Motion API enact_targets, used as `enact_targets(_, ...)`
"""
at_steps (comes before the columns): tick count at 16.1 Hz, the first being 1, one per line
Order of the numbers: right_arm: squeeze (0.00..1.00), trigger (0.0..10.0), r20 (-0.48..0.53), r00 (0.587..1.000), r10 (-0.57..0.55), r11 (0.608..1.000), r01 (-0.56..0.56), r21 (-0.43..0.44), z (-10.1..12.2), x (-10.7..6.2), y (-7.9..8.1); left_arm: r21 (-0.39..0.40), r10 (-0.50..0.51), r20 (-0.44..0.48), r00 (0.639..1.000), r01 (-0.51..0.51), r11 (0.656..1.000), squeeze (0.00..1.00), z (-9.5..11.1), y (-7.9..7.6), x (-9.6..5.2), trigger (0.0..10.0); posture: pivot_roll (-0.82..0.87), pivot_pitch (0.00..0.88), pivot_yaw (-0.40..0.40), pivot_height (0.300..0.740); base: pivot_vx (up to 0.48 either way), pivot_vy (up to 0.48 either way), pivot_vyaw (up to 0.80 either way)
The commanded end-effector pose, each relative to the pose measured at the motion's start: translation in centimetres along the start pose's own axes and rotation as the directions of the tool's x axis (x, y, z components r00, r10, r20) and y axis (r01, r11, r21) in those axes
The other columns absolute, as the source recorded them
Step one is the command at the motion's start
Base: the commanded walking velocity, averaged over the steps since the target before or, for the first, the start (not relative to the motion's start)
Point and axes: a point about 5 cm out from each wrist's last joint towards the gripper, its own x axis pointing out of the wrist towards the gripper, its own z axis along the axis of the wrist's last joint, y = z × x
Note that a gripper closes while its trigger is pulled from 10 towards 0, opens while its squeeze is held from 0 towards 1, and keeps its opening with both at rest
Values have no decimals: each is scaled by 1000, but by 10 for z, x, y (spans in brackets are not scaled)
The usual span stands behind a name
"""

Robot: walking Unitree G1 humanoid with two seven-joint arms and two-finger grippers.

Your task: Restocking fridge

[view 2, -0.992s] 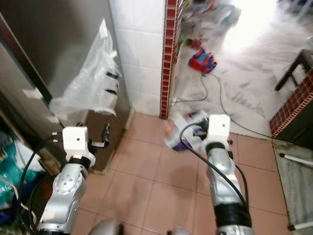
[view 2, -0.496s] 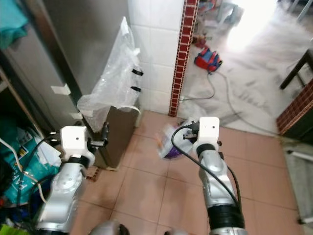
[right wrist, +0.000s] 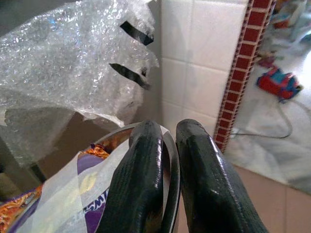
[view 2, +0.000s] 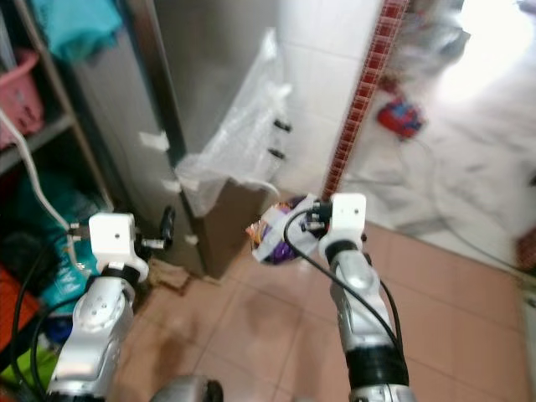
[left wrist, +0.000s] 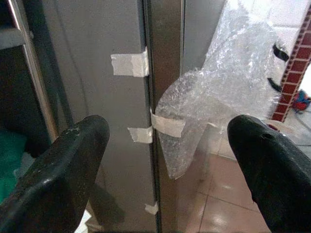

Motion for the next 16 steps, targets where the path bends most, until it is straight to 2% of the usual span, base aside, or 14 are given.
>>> enact_targets(1,0,10000,31,999,-13,1000,13,-1,8,1,-5,-5,-30,19,999,30,1000,0,4,-7,1,10000,73,0,-17,740,394,0,0)
enact_targets(11,0,10000,45,999,-8,1000,8,-1,12,4,-6,-10,-30,20,999,30,999,0,3,-8,2,10000,74,0,-24,740,344,28,0)
enact_targets(14,0,10000,47,999,-4,1000,4,-10,13,4,-6,-9,-28,17,999,28,1000,0,3,-8,2,10000,72,0,-25,740,0,351,0)
enact_targets(16,0,10000,48,999,-6,1000,6,-11,13,4,-7,-10,-24,16,1000,24,1000,0,3,-8,2,10000,73,0,-27,740,0,0,0)
